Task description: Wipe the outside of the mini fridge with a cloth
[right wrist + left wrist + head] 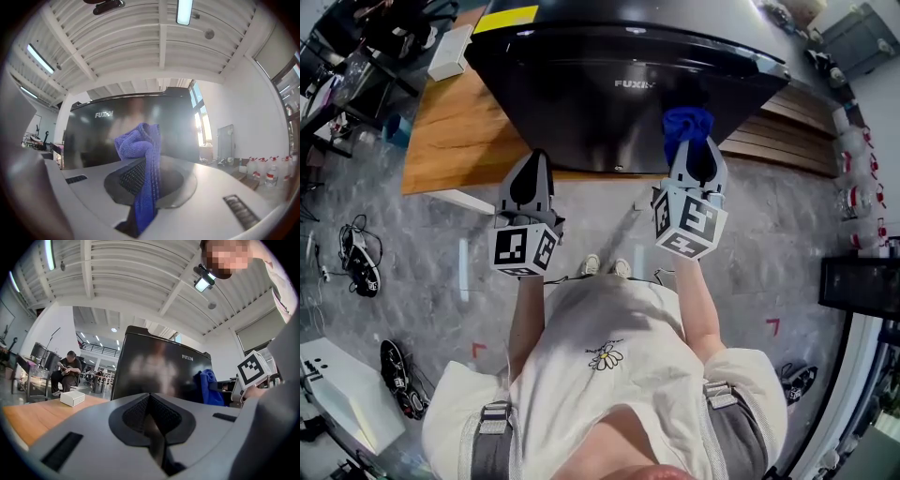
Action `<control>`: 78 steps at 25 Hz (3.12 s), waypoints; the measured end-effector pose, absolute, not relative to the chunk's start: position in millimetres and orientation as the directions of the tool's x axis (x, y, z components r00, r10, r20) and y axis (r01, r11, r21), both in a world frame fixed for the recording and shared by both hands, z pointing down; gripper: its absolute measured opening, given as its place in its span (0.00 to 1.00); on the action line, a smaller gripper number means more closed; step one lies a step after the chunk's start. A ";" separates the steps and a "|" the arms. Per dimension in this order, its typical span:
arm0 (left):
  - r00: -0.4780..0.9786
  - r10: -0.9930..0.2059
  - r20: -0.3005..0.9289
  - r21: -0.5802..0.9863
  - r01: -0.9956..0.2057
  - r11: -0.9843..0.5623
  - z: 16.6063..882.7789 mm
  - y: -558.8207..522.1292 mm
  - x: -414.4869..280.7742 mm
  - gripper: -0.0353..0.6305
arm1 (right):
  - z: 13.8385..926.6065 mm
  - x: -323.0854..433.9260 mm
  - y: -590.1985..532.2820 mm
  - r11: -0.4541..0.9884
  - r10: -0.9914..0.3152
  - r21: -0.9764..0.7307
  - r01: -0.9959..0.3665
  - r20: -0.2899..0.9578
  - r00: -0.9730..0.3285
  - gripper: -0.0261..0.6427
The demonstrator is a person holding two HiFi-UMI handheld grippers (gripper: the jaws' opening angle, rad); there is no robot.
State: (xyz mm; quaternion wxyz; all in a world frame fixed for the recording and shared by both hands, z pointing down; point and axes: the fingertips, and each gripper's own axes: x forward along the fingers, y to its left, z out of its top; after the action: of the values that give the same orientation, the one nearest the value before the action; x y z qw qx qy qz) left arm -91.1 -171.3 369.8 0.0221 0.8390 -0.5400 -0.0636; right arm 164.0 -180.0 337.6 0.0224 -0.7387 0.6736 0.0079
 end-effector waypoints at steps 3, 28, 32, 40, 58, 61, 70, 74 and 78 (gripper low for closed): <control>0.411 -0.908 -0.084 0.106 -0.902 -0.419 369.2 -170.0 -89.4 0.06 | 336.0 184.4 -178.5 -0.140 -0.989 -0.017 -0.990 -0.045 0.140 0.13; 0.396 -0.915 -0.079 0.083 -0.912 -0.402 364.9 -158.1 -97.4 0.06 | 353.2 287.4 -173.6 -0.365 -0.930 -0.093 -0.927 -0.019 0.368 0.13; 0.395 -0.916 -0.070 0.086 -0.912 -0.400 367.3 -156.3 -98.7 0.06 | 368.3 299.6 -169.8 -0.385 -0.920 -0.177 -0.906 0.003 0.391 0.13; 0.377 -0.924 -0.071 0.090 -0.920 -0.382 369.5 -158.3 -105.2 0.06 | 349.5 249.3 -132.9 -0.222 -0.965 -0.241 -0.945 -0.080 0.248 0.13; 0.278 -0.960 -0.039 0.059 -0.958 -0.280 395.0 -134.7 -177.6 0.06 | 391.1 -98.9 -191.6 0.462 -0.887 -0.076 -0.884 -0.028 -0.461 0.13; 0.257 -0.966 -0.028 0.069 -0.963 -0.259 401.9 -133.4 -194.2 0.06 | 392.1 -117.0 -204.9 0.443 -0.897 -0.059 -0.895 -0.020 -0.443 0.13; 0.229 -0.973 -0.014 0.090 -0.969 -0.230 414.1 -132.7 -216.7 0.06 | 415.9 -143.0 -227.1 0.412 -0.911 0.024 -0.911 0.035 -0.411 0.13; 0.211 -0.977 -0.022 0.111 -0.971 -0.213 410.9 -133.1 -224.5 0.06 | 414.7 -138.1 -227.4 0.386 -0.922 0.054 -0.921 0.039 -0.384 0.13; 0.219 -0.975 -0.032 0.111 -0.969 -0.221 409.8 -138.4 -220.8 0.06 | 415.3 -130.4 -226.5 0.383 -0.924 0.054 -0.922 0.033 -0.382 0.13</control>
State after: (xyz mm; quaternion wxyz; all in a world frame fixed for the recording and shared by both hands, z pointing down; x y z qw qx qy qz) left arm -220.8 -138.4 409.8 0.0334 0.7798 -0.6233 -0.0474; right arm -130.4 -226.5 415.3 -0.0285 -0.5552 0.8311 0.0134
